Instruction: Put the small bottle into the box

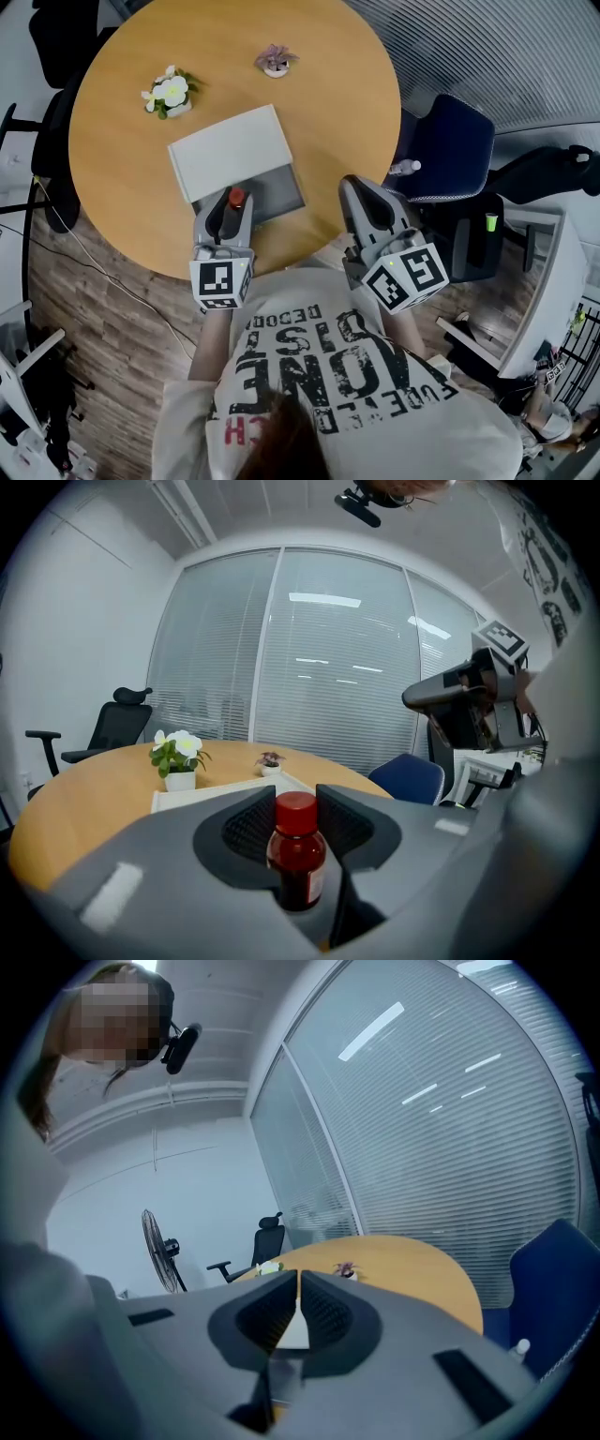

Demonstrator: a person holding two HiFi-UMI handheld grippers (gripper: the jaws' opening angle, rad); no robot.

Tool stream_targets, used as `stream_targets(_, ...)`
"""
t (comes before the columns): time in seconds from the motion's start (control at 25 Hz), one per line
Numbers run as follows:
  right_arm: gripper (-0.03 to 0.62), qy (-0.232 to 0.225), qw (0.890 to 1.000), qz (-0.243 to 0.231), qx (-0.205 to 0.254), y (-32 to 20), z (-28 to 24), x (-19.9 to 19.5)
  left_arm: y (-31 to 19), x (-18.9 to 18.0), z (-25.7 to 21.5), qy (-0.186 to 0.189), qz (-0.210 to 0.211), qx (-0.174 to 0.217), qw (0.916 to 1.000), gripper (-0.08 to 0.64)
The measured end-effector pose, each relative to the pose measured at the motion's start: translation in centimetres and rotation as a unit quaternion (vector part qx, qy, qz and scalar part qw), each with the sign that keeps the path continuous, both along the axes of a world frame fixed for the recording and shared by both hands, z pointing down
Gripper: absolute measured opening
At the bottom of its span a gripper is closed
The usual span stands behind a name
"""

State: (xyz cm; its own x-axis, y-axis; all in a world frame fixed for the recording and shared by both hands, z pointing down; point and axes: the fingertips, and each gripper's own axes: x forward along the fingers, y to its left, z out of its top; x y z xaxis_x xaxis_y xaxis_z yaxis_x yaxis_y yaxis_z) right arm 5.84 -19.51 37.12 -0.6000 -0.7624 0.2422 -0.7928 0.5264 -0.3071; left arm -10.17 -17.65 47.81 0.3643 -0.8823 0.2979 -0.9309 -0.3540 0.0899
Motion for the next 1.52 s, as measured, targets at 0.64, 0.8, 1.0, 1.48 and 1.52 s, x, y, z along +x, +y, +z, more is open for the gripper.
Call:
stream_targets(0.64, 0.018, -0.003, 1.000, 0.004, -0.003, 0.0, 0.2, 0.7, 0.2, 0.7, 4.2, -0.029, 0.006, -0.039, 0.9988, 0.140)
stream_targets(0.8, 0.018, -0.003, 1.000, 0.003, -0.003, -0.1, 0.2, 0.7, 0.5, 0.8, 5.2, -0.044, 0.013, -0.051, 0.9977, 0.140)
stream_targets(1.0, 0.018, -0.003, 1.000, 0.001, -0.004, -0.1, 0.3, 1.0, 0.6, 1.0, 5.2, -0.058, 0.020, -0.053, 0.9967, 0.138)
stream_targets(1.48, 0.018, -0.006, 1.000, -0.019, -0.003, -0.2, 0.4, 0.3, 2.0, 1.2, 5.9, -0.089, 0.025, -0.073, 0.9931, 0.140)
stream_targets(1.52, 0.018, -0.007, 1.000, -0.021, -0.003, -0.1, 0.3, 0.1, 2.2, 1.2, 5.9, -0.092, 0.027, -0.075, 0.9925, 0.140)
